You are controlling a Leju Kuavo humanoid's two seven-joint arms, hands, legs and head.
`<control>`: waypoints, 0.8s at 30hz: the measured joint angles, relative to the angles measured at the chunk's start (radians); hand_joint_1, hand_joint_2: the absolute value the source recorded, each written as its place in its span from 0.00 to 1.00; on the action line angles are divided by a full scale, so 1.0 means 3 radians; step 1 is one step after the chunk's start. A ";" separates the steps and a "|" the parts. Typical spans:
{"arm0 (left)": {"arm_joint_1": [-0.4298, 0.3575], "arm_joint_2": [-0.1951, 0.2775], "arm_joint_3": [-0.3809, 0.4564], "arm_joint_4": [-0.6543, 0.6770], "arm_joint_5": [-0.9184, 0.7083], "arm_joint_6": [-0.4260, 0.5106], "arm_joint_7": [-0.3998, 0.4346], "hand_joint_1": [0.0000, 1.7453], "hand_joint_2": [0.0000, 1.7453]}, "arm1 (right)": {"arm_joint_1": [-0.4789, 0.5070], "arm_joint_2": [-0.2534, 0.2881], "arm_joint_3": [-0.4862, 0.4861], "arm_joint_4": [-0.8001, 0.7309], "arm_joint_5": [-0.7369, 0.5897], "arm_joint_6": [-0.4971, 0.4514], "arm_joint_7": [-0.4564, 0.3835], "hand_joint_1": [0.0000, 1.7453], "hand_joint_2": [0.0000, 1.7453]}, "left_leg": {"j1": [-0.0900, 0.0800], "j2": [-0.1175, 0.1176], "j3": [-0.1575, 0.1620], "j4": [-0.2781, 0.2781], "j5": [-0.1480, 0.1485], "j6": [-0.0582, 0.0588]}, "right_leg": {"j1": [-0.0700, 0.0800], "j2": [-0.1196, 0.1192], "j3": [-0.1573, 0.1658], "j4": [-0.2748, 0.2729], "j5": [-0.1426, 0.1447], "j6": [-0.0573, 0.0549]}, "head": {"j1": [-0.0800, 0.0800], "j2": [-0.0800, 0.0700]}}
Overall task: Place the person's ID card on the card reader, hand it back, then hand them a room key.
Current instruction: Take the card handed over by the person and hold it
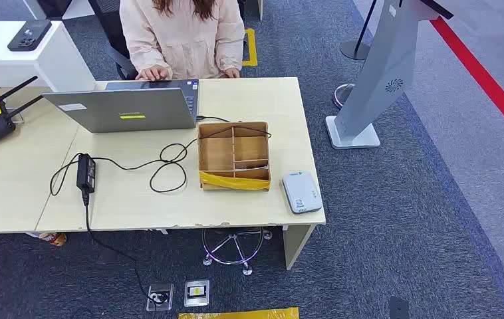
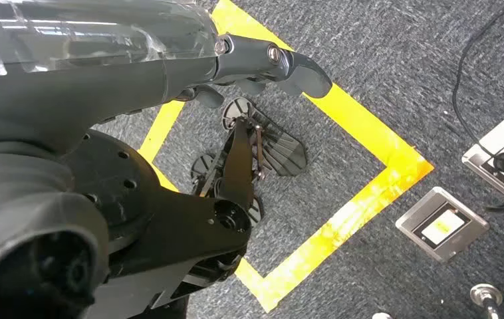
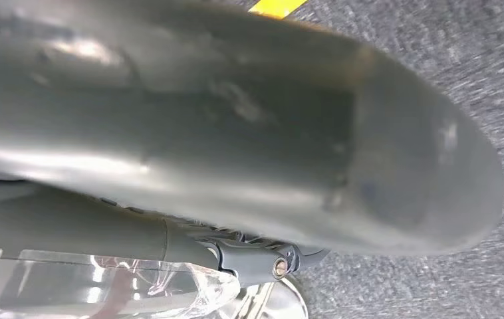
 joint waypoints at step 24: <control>-0.0019 0.0036 -0.0331 0.0000 -0.0017 -0.0163 -0.0106 0.00 0.00 | -0.0238 -0.1970 0.0109 -0.3289 0.1030 -0.0025 0.1198 0.00 0.00 | -0.0019 -0.0005 -0.0009 0.0000 0.0010 0.0014 | -0.0019 -0.0005 0.0001 0.0006 0.0011 0.0014 | 0.0000 0.0000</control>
